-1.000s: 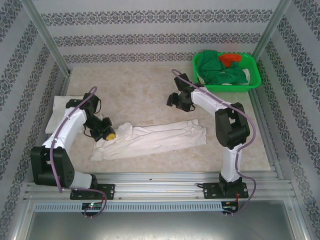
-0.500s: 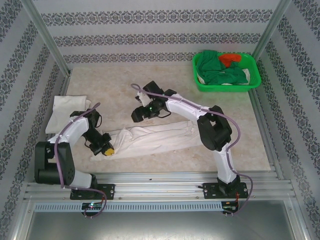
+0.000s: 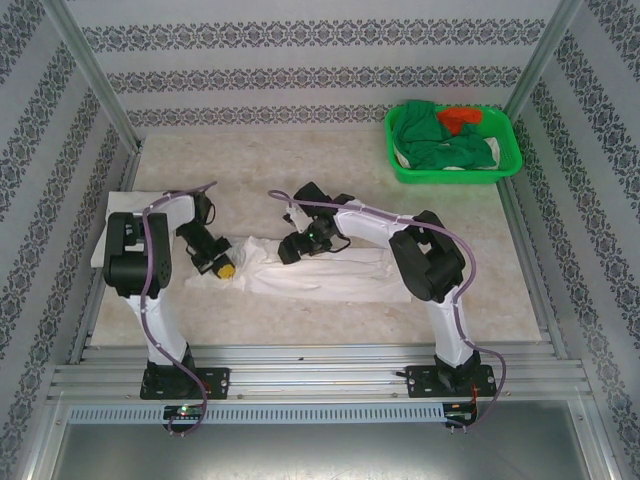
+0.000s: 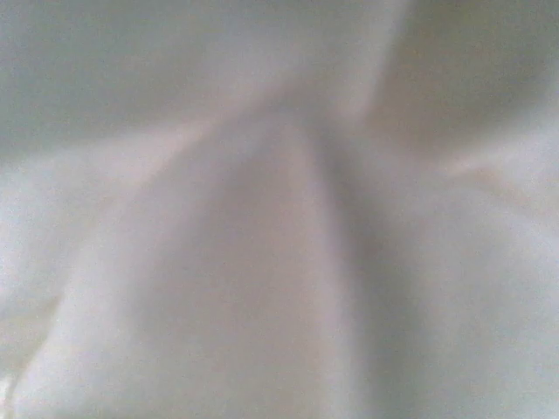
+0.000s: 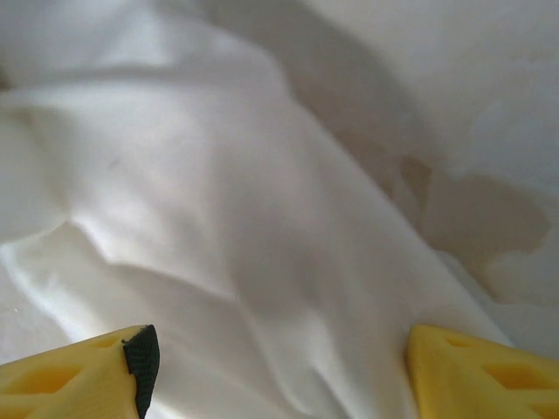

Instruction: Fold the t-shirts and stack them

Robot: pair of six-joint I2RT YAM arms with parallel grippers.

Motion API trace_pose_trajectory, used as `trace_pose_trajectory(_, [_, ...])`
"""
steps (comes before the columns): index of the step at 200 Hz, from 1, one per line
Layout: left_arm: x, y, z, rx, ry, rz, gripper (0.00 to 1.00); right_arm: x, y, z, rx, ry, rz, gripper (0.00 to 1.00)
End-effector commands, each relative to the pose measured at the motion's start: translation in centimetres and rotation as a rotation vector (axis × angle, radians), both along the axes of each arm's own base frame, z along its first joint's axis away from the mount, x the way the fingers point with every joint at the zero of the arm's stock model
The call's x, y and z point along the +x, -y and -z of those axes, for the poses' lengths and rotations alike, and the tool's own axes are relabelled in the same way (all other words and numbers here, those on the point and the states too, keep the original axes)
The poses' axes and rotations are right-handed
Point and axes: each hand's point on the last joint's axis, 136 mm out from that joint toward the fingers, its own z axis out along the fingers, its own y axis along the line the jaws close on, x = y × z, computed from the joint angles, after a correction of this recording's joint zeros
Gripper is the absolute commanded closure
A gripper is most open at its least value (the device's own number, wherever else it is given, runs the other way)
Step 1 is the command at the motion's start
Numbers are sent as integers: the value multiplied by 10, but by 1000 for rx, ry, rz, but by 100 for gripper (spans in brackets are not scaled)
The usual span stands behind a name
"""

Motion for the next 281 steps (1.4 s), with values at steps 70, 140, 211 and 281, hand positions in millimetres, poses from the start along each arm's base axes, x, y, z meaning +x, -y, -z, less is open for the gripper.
trace_pose_trajectory(70, [5,-8,-9,20,91,48,100,23,-85,-75,258,209,-203,26])
trace_pose_trajectory(140, [13,-10,-36,31,158,55,100,15,-100,-57,213,125,-264,77])
trace_pose_trajectory(211, [25,-18,-90,71,328,28,100,-11,-75,-101,233,160,-255,100])
trace_pose_trajectory(281, [22,-20,-109,41,359,25,100,-50,-45,-86,196,86,-265,100])
